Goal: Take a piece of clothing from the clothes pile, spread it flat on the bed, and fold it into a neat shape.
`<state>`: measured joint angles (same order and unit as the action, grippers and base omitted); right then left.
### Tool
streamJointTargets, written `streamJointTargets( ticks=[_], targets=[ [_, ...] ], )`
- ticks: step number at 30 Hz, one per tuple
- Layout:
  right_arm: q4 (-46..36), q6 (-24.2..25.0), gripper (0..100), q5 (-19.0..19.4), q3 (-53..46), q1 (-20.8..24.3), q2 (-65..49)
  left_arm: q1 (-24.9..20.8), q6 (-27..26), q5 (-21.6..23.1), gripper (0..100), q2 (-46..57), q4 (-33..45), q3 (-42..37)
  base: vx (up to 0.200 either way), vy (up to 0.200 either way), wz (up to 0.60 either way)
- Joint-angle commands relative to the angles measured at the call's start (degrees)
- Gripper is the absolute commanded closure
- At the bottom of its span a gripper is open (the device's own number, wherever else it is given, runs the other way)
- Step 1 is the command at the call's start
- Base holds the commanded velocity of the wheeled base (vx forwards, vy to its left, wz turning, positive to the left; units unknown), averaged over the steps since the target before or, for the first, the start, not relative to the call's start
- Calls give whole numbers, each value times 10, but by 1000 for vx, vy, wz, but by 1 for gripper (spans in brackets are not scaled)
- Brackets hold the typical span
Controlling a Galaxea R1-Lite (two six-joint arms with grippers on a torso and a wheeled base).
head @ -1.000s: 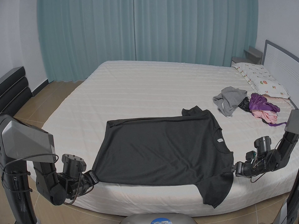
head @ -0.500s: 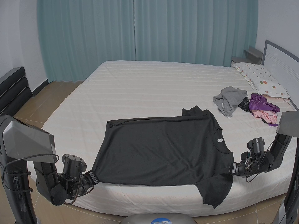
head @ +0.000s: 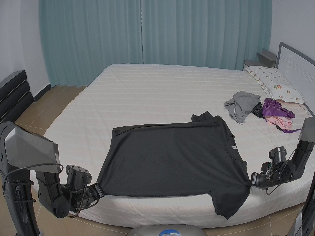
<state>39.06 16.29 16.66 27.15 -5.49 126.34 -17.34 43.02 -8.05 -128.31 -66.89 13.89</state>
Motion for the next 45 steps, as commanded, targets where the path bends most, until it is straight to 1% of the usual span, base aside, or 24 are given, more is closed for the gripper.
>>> streamJointTargets(
  ticks=[1,5,8,18,19,20,21,28,32,34,37,39,42,45],
  targets=[
    [1,-5,100,5,-28,-28,-23,-1,-7,0,100,-12,0,-6,0,0,0],
    [1,-22,100,16,-54,-43,-38,-4,-10,0,100,-12,0,-15,0,0,0],
    [1,-38,100,19,-61,-50,-40,-5,-26,0,100,-12,0,-25,0,0,0],
    [1,-44,100,18,-67,-44,-38,-12,-31,0,100,-21,-1,-28,0,0,0],
    [1,-42,100,18,-63,-39,-36,-12,-30,0,0,-25,-1,-26,0,0,0],
    [1,-42,100,18,-61,-38,-36,-12,-29,0,0,-25,-1,-25,0,0,0],
    [1,-42,0,19,-60,-38,-35,-12,-29,0,0,-25,-1,-24,0,0,0],
    [2,-37,0,21,-53,-33,-43,-11,-25,1,0,-21,-2,-18,0,0,0],
    [3,-26,0,28,-40,-36,-63,-5,-14,1,0,-16,-19,-18,0,0,0],
    [3,30,0,43,-38,-31,-89,0,-14,2,0,-8,-43,-21,0,0,0],
    [4,78,0,59,-36,-24,-107,4,-13,2,0,-6,-61,-20,0,0,0],
    [7,91,0,60,-36,-23,-115,7,-12,5,0,-5,-72,-19,0,0,0],
    [8,93,0,61,-39,-23,-119,8,-10,6,0,-5,-76,-19,0,0,0],
    [8,94,0,62,-40,-23,-120,8,9,5,0,4,-81,-18,0,0,0]
  ],
)
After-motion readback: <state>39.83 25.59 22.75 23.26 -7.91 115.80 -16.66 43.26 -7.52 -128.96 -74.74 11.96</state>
